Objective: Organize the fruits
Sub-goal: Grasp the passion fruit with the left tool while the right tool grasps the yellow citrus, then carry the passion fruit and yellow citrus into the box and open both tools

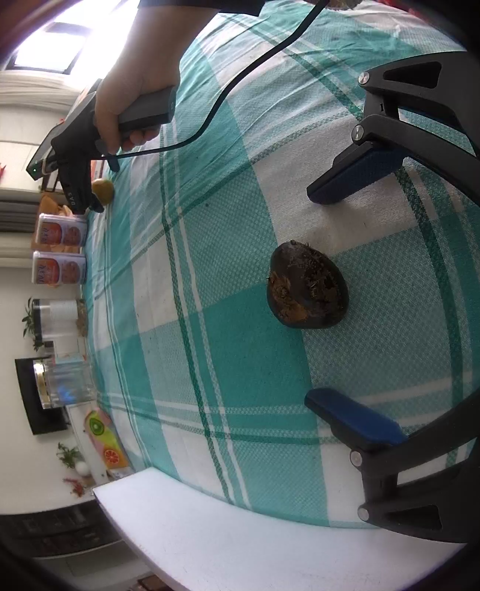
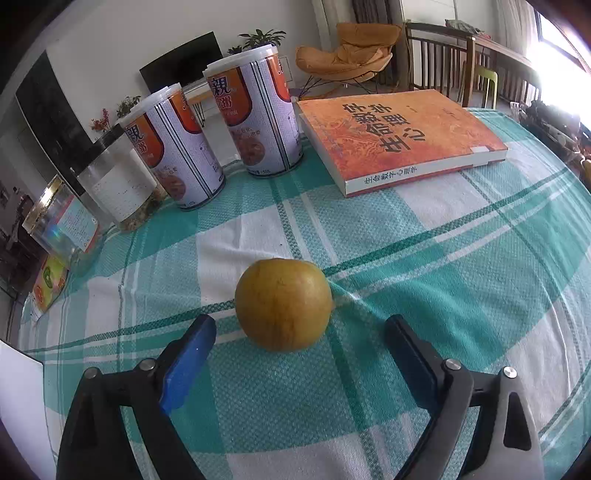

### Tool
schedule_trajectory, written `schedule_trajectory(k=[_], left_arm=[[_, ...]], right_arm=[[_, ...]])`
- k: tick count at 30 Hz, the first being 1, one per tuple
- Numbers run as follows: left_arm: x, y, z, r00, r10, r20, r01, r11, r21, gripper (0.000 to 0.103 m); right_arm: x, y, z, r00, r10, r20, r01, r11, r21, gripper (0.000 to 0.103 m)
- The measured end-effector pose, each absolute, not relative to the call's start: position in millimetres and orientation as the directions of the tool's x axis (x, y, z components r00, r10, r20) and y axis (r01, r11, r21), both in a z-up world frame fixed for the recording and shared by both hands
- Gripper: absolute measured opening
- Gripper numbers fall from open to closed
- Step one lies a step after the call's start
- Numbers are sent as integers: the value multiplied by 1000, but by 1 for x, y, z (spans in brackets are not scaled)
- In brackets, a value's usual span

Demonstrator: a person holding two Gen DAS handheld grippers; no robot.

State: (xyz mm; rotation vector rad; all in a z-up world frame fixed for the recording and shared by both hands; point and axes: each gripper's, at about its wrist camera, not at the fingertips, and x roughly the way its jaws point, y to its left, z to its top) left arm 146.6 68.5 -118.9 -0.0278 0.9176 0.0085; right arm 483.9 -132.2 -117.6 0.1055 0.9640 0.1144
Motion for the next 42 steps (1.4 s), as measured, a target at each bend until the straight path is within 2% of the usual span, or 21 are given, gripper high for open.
schedule_trajectory(k=[1,3,10,20,27,33,34,35,36,37,38,42], left_arm=[[147,69,-119,608,-4,-794,-19,1000,-20,101],[147,68,-119,608,-5,-794,-19,1000,-20,101],[147,69,-119,608,-5,-794,-19,1000,-20,101],[147,70,-118,608,-32,-794,-6,999,-45,101],[136,94,-104,601,-177,-779,34,980,-197,100],[141,80,-100,638,-127,-760,70,992,-108,98],[143,73,-102,633,-110,-766,86,994,-72,94],[146,67,-105,625,-88,-776,102,994,-31,78],[149,61,-108,613,-72,-787,116,993,0,67],[150,58,-109,608,-76,-791,128,992,3,51],[149,58,-107,613,-96,-784,130,991,-19,41],[134,61,-90,617,-140,-775,118,989,-85,41]], right_arm=[[484,-131,-117,566,165,-808,-76,986,149,48],[479,-132,-116,557,172,-812,-76,985,157,47],[420,-157,-107,542,352,-763,-80,926,370,47],[254,-170,-115,470,546,-694,-151,824,546,47],[159,-198,-125,471,617,-630,-125,754,645,47],[143,-211,-134,485,618,-618,-103,742,662,47],[143,-211,-133,489,617,-617,-104,743,661,47],[142,-211,-132,494,615,-615,-111,746,657,47],[141,-210,-131,497,615,-611,-118,746,655,47],[140,-209,-130,500,617,-608,-125,746,654,47],[139,-208,-129,501,617,-607,-131,747,652,47],[136,-202,-129,490,623,-610,-138,746,651,47]])
